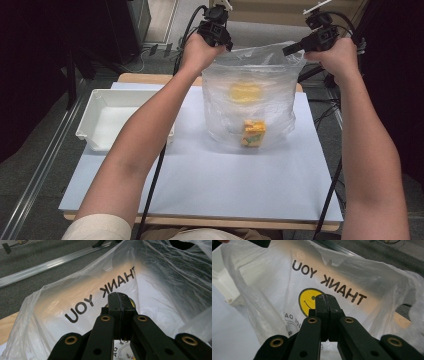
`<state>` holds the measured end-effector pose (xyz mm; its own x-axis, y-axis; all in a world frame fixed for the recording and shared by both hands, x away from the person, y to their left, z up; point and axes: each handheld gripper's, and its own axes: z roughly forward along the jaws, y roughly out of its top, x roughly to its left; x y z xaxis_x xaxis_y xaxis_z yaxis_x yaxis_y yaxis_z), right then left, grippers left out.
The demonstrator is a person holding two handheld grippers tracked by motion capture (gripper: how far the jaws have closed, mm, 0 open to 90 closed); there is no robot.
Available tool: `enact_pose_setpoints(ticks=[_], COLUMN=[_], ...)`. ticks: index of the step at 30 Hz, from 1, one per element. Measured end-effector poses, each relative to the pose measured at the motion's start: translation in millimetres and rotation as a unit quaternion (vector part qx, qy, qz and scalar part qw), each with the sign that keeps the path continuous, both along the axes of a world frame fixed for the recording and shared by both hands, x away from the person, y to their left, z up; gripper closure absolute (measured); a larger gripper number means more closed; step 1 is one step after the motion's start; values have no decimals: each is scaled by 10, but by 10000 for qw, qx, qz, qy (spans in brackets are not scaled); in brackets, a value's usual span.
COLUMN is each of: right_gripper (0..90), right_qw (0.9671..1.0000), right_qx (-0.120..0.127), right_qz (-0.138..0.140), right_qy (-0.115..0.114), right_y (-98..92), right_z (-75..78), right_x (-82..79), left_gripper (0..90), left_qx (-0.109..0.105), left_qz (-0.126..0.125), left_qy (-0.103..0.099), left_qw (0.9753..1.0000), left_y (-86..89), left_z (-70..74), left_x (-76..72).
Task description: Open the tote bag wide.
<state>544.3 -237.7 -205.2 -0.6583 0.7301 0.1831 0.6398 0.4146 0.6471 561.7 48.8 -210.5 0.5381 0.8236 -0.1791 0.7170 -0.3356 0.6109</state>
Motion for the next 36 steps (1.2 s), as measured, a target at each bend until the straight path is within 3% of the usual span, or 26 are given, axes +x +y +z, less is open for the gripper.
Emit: enact_pose_setpoints(ticks=[3, 12, 19, 25, 31, 36], right_gripper=[900, 900, 900, 900, 900, 900], right_qw=[10000, 9997, 9973, 9950, 9958, 9961], right_qx=[-28, -159, -561, -717, -726, -660], right_qz=[12, 67, 37, 29, 124, 52], right_qy=[55, 163, 476, 696, 547, 578], right_y=[86, 391, 500, 461, 384, 257], right_z=[-55, -165, -309, -343, -322, -388], right_x=[62, 241, 291, 148, -123, -313], left_gripper=[900, 900, 900, 900, 900, 900], left_qx=[87, -63, -43, -58, -156, -297], left_qz=[-31, -138, -298, -475, -736, -900], left_qy=[50, 178, 217, 240, 232, 212], left_qw=[9999, 9997, 9993, 9986, 9969, 9953], left_y=[-46, -74, -49, 28, 37, 18], left_z=[-65, -221, -288, -352, -464, -526], left_x=[23, -41, -158, -324, -557, -708])
